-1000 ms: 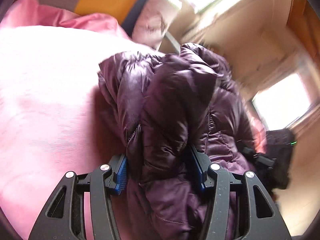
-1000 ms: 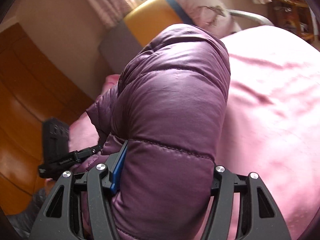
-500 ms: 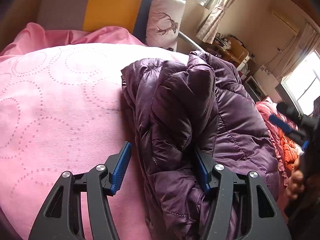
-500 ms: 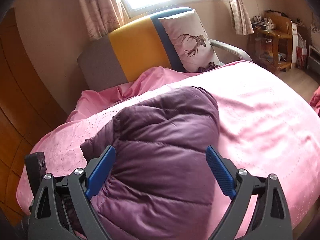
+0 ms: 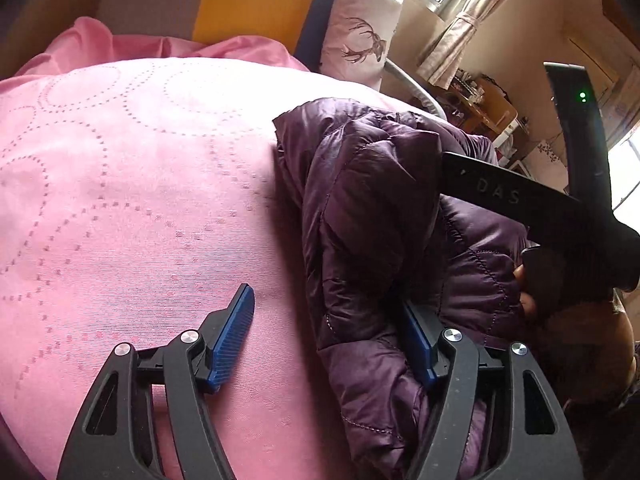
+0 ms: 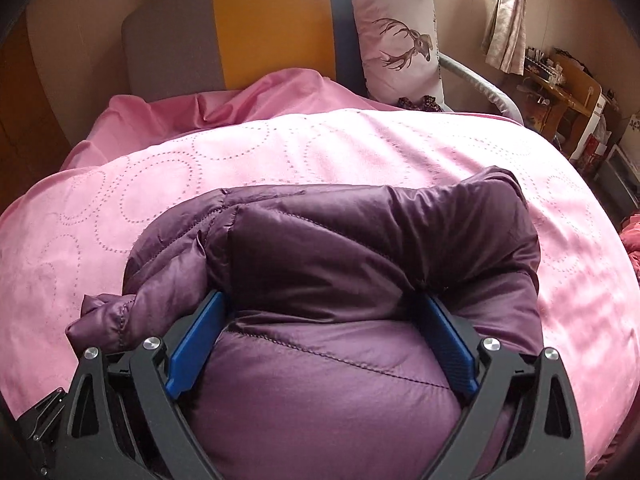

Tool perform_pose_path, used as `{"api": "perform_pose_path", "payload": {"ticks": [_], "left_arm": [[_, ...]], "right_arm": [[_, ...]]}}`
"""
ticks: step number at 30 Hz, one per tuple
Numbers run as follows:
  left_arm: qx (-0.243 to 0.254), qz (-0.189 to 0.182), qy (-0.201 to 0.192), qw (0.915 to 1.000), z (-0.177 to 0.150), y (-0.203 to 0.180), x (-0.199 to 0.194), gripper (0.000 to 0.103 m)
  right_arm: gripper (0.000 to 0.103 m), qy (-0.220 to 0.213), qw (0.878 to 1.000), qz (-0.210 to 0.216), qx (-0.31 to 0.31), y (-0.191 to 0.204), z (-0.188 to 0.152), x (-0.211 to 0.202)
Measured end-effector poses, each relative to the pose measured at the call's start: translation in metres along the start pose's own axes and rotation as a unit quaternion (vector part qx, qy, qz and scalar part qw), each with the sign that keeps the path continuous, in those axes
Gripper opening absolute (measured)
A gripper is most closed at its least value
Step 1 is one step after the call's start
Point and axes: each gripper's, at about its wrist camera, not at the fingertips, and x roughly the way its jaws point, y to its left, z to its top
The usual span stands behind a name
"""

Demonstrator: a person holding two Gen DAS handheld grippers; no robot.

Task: Fold large clothes

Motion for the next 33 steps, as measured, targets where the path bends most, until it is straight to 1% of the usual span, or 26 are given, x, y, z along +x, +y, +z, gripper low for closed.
{"api": "perform_pose_path", "payload": {"ticks": [2,3,4,7,10,17,20,23,24,26,28,31,33], "left_arm": [[-0.005,0.005,-0.001,1.0,0.001,-0.001,-0.004,0.069],[-0.002,0.014,-0.006,0.9999,0.001,-0.004,-0.008,0.074],[0.002,0.026,-0.012,0.9996,0.001,-0.007,-0.013,0.076],[0.011,0.042,-0.028,0.9987,0.0,-0.011,-0.028,0.084],[0.013,0.051,-0.042,0.9977,-0.001,-0.014,-0.043,0.084],[0.029,0.084,-0.075,0.9933,-0.013,-0.027,-0.072,0.089],[0.035,0.096,-0.085,0.9911,-0.019,-0.033,-0.082,0.092],[0.043,0.109,-0.099,0.9883,-0.028,-0.039,-0.097,0.094],[0.044,0.112,-0.105,0.9872,-0.031,-0.042,-0.101,0.097],[0.045,0.116,-0.115,0.9856,-0.035,-0.044,-0.11,0.099],[0.047,0.124,-0.124,0.9835,-0.038,-0.047,-0.117,0.099],[0.053,0.14,-0.135,0.9795,-0.049,-0.051,-0.127,0.099],[0.059,0.154,-0.142,0.976,-0.057,-0.053,-0.132,0.099]], "right_arm": [[0.095,0.001,1.0,0.003,0.0,-0.001,-0.002,-0.004],[0.095,-0.001,1.0,0.009,0.004,-0.003,-0.003,-0.01],[0.095,-0.005,1.0,0.017,0.012,-0.006,-0.002,-0.019],[0.096,-0.037,0.997,0.043,0.043,-0.016,-0.008,-0.061],[0.098,-0.062,0.995,0.055,0.053,-0.022,-0.029,-0.097],[0.098,-0.076,0.992,0.066,0.07,-0.03,-0.092,-0.15],[0.101,-0.077,0.994,0.046,0.069,-0.028,-0.114,-0.165],[0.101,-0.08,0.993,0.03,0.079,-0.026,-0.131,-0.179],[0.101,-0.086,0.993,0.021,0.083,-0.025,-0.136,-0.184],[0.101,-0.098,0.991,0.005,0.087,-0.021,-0.146,-0.195],[0.101,-0.115,0.99,-0.013,0.083,-0.012,-0.155,-0.208],[0.101,-0.147,0.986,-0.035,0.073,-0.001,-0.167,-0.224],[0.101,-0.162,0.983,-0.047,0.07,0.004,-0.172,-0.232]]}}
